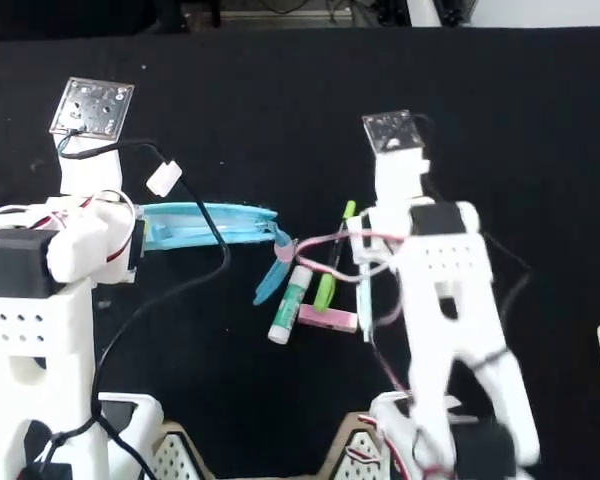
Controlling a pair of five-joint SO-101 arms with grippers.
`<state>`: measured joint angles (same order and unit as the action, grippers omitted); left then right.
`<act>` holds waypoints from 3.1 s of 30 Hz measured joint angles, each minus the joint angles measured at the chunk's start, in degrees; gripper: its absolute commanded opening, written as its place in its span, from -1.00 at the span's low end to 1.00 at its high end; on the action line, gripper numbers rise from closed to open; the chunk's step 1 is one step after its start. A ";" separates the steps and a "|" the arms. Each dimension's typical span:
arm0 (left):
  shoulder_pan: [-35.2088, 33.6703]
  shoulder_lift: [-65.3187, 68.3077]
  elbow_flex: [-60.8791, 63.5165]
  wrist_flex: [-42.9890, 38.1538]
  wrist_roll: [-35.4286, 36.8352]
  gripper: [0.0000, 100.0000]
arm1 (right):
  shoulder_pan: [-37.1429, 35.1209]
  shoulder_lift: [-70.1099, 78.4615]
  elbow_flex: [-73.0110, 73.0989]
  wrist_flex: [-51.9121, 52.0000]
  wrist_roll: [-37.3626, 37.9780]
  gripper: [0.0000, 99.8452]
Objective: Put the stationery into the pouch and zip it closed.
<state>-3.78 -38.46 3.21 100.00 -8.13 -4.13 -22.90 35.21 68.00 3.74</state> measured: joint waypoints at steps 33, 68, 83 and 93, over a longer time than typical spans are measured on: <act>0.00 0.00 0.00 0.00 -4.40 -0.94 | 3.52 56.88 -45.27 7.56 1.05 -0.98; 0.00 0.00 0.00 0.00 -4.40 -0.94 | 8.26 57.58 -48.35 15.47 7.82 -0.77; 0.00 0.00 0.00 0.00 -4.40 -0.94 | 8.97 52.84 -44.92 18.90 11.60 -0.98; 0.00 0.00 0.00 0.00 -4.40 -0.94 | 5.89 18.37 -46.24 30.68 11.69 -0.98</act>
<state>-3.78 -38.46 3.21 100.00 -12.53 1.76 -4.53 -11.03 98.68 15.43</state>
